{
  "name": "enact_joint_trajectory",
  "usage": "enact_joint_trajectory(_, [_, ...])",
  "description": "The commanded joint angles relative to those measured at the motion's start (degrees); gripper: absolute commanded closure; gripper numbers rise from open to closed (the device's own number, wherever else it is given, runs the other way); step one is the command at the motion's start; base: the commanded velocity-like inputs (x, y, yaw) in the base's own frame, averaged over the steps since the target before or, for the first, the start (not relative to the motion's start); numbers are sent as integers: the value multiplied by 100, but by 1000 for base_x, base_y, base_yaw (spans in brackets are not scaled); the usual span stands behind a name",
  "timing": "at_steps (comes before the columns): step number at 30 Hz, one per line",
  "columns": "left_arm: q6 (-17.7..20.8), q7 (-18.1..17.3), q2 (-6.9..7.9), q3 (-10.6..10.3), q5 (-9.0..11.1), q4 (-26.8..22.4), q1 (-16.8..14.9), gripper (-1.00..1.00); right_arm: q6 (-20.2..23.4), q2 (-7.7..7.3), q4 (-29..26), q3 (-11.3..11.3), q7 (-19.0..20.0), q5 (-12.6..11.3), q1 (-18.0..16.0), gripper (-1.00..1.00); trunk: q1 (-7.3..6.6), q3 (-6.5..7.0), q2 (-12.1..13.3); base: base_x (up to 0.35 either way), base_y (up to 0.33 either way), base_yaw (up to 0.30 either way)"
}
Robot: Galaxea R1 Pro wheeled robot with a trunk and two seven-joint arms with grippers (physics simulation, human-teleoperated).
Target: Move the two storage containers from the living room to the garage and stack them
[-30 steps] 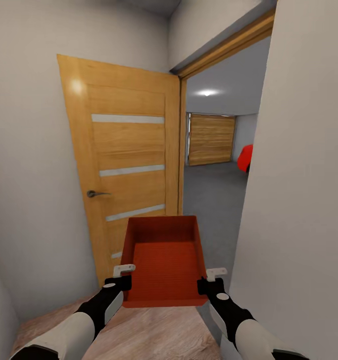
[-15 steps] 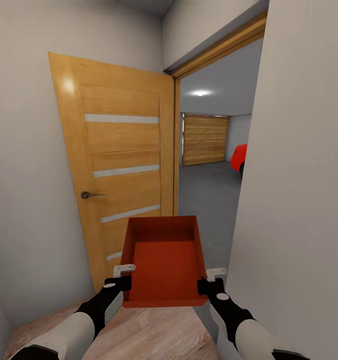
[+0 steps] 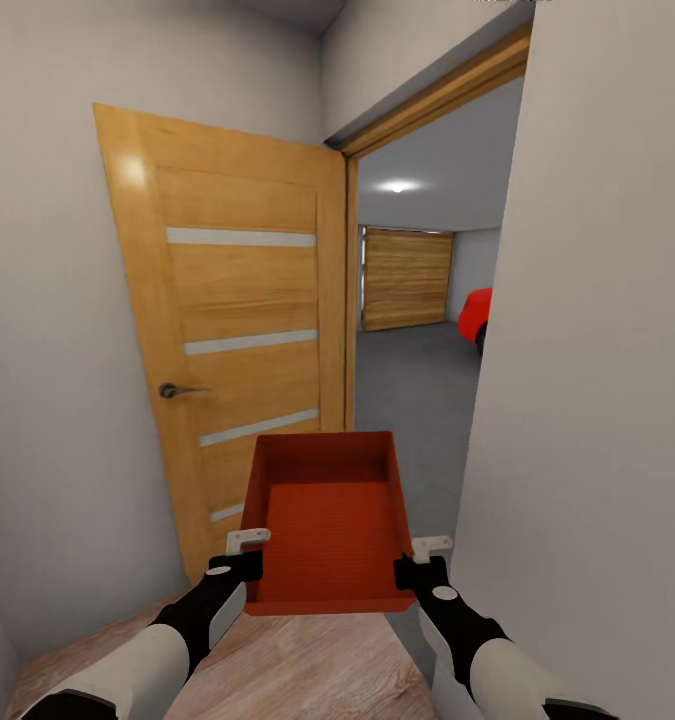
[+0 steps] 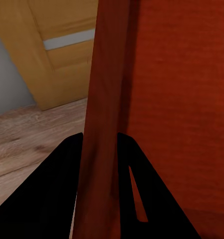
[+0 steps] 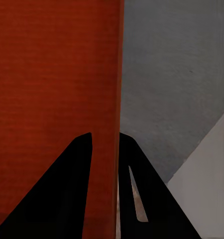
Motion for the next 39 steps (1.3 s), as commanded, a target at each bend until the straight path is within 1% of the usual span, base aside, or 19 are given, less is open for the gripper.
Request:
enact_joint_trajectory(1, [-341, 84, 1, 148, 36, -29, -5, 100, -22, 116, 21, -87, 89, 39, 3, 100, 2, -2, -4, 0, 84, -203])
enact_joint_trajectory(11, [-341, 83, 1, 149, 36, -29, -5, 100, -22, 118, 30, -87, 88, 39, 3, 100, 2, -2, -4, 42, 109, -267])
enact_joint_trajectory(14, [-341, 82, 1, 150, 36, -30, -5, 100, -22, 118, 30, -87, 88, 39, 3, 100, 2, -2, -4, 152, 133, -121])
enact_joint_trajectory(29, [-341, 75, 1, 147, 40, -29, -5, 100, -22, 118, 36, -88, 95, 39, 3, 100, 2, -2, -4, 235, 182, -14])
enact_joint_trajectory(39, [-341, 75, 1, 147, 38, -29, -5, 100, -22, 122, 74, -87, 88, 39, 3, 100, 2, -2, -4, 250, 192, -245])
